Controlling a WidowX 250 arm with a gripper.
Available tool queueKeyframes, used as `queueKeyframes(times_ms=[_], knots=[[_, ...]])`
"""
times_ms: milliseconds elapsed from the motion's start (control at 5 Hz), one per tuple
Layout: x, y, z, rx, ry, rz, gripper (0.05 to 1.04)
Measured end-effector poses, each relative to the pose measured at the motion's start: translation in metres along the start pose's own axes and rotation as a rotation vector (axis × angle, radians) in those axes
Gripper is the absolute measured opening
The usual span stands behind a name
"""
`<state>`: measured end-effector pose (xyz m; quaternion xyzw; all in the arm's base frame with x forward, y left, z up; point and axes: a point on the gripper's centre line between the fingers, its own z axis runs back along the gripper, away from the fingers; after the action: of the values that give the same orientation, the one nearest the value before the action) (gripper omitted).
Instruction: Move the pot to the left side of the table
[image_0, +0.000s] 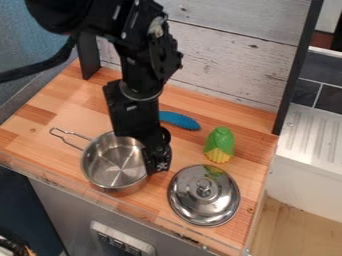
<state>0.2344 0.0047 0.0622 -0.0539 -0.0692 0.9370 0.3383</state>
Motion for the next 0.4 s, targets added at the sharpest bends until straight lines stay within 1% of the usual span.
queueKeyframes(times_ms=[200, 400], knots=[[0.007, 0.003, -0.013, 0.050, -0.043, 0.101, 1.001], [0.013, 0.005, -0.027, 0.071, -0.067, 0.145, 1.001]])
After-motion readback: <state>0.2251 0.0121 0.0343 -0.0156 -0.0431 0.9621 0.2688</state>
